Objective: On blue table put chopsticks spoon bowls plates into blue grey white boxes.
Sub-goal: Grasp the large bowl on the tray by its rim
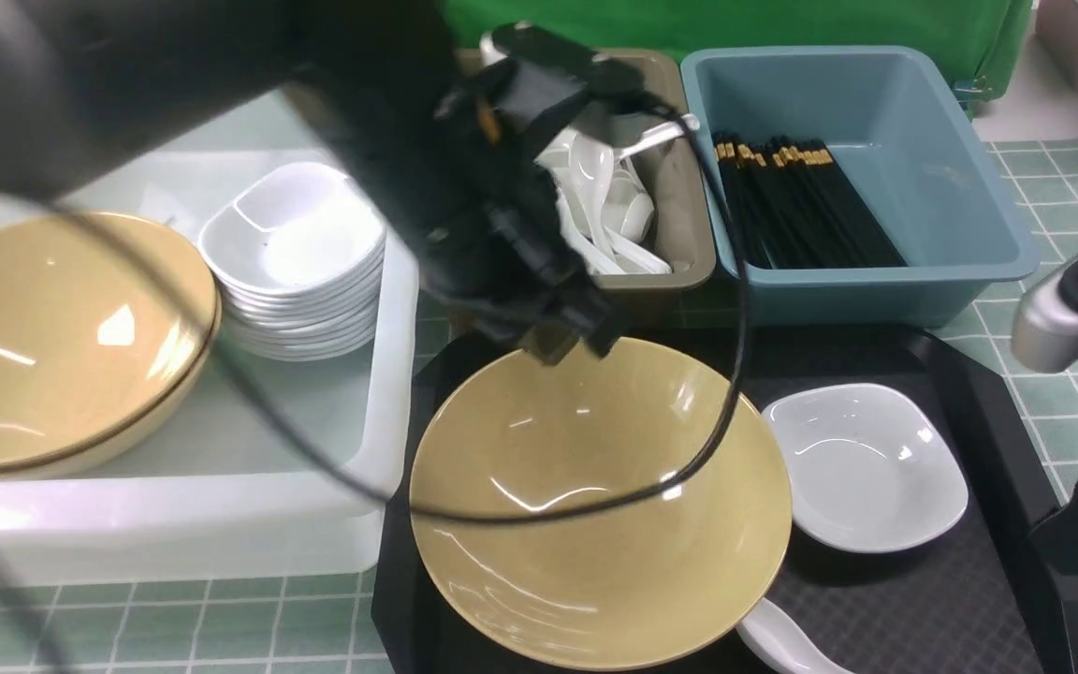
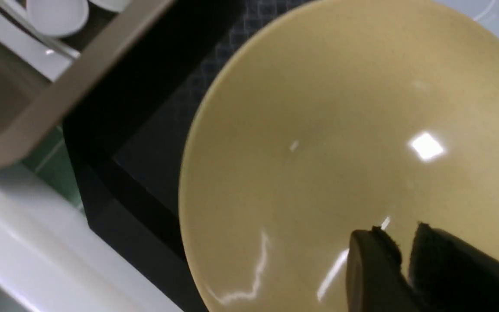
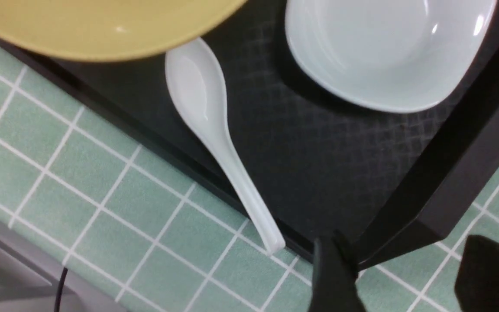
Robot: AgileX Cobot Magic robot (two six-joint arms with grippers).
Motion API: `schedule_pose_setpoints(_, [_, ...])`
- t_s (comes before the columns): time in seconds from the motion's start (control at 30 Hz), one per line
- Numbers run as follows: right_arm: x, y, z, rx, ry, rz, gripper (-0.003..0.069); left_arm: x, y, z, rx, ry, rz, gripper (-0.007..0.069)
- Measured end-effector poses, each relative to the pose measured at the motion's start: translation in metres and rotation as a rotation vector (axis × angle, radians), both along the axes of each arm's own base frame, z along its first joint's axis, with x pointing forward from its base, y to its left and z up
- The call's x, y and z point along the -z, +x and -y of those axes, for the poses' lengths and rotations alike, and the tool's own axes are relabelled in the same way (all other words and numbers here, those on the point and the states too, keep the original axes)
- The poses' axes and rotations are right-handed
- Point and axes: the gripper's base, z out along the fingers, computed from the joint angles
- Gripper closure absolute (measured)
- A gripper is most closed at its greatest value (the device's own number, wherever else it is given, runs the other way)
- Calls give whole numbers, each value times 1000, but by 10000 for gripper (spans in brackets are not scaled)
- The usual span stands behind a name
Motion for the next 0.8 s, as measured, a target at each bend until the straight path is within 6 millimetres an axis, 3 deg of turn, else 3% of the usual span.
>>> schedule_pose_setpoints(0.2, [-10,-9,4,-1,25,59,246,24,46,1,-55,52,-45,265])
schedule_pose_setpoints(0.3, [-12,-11,5,0,34,81,246,43,60,-3,-55,86,-74,203])
schedule_pose_setpoints(0.8, [-14,-9,4,-2,49,108,246,102,79,5,0,140,-183,183])
